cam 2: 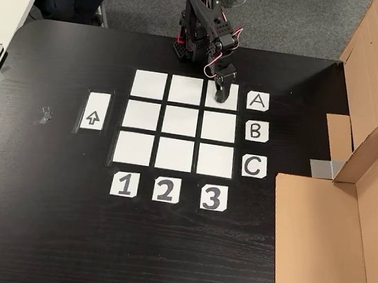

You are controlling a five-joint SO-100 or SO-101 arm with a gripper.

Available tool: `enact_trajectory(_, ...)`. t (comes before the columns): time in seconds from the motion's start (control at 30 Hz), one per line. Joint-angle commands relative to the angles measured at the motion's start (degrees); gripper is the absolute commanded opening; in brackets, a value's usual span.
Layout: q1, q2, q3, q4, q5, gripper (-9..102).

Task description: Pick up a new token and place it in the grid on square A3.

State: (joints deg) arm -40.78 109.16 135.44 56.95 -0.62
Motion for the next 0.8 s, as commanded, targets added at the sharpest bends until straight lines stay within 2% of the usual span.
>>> enact_trajectory(0.0, -1.2, 0.2, 0.7, -1.5, 0.1, -1)
enact_trajectory(0.77, -3.3, -2.1, 1.9, -5.0, 0.3, -1)
